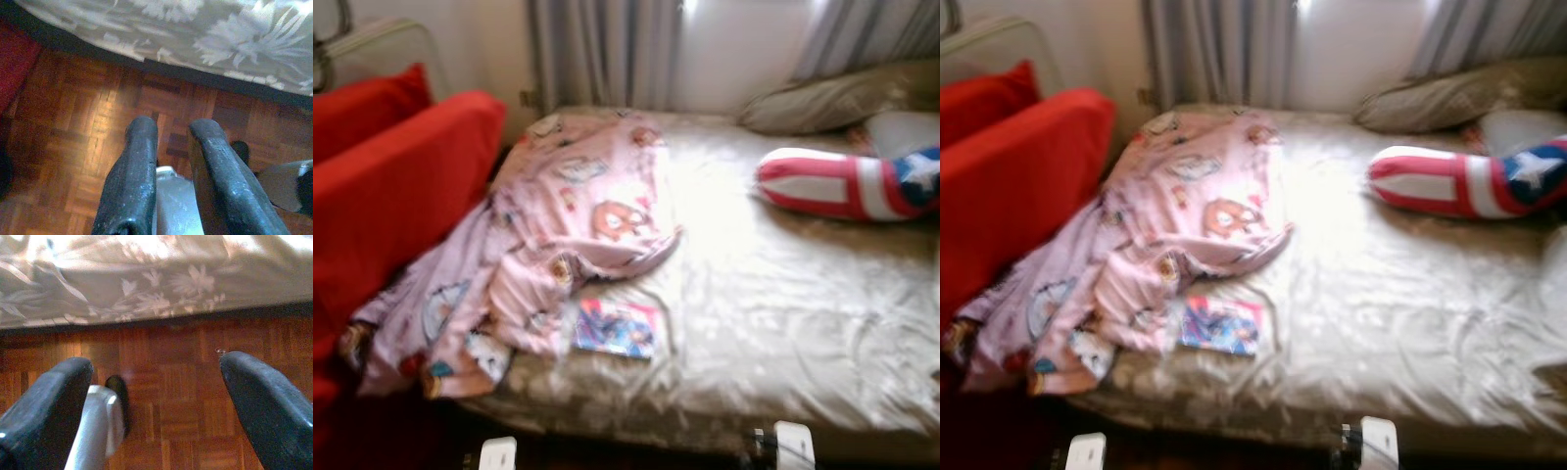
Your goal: Clean up the room
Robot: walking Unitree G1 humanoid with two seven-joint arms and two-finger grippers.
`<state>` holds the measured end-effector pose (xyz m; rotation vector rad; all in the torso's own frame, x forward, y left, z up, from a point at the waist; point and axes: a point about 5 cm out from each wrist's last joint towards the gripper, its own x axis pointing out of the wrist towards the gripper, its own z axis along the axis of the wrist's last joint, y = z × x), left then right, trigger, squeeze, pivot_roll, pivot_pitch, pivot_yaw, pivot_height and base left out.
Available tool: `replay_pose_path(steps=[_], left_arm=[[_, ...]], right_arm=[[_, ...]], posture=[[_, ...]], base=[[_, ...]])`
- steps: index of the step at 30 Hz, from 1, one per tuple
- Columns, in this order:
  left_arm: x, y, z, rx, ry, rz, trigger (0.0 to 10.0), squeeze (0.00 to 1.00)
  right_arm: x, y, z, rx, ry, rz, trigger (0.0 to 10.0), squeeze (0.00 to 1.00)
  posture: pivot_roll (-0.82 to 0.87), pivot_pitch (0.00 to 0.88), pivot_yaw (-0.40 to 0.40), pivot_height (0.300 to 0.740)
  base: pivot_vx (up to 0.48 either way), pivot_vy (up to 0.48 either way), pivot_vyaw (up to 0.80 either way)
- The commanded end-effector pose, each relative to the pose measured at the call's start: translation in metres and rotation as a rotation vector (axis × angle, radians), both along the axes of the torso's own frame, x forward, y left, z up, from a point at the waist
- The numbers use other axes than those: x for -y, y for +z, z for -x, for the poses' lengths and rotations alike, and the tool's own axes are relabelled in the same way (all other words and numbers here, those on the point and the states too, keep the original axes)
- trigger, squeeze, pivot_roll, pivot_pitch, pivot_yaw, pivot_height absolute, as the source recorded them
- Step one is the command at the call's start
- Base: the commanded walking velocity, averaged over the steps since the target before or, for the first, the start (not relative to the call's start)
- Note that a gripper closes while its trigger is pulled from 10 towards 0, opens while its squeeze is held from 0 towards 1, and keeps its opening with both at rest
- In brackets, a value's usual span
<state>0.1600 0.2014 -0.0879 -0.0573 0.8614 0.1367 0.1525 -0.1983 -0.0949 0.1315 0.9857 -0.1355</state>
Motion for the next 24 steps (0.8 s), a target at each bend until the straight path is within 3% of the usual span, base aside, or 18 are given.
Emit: replay_pose_path(steps=[1, 24], left_arm=[[0.0036, -0.0029, 0.005, -0.023, -0.017, -0.004, 10.0, 0.0], [0.0028, -0.0015, 0.0016, -0.018, -0.03, -0.01, 10.0, 0.0]], right_arm=[[0.0043, 0.0028, -0.0053, 0.019, -0.017, 0.011, 10.0, 0.0], [0.0011, -0.0005, 0.0, -0.013, -0.057, -0.011, 10.0, 0.0]], posture=[[0.04, 0.0, -0.002, 0.74], [0.04, 0.0, 0.002, 0.74]], base=[[0.0, -0.307, 0.0], [0.0, -0.307, 0.0]])
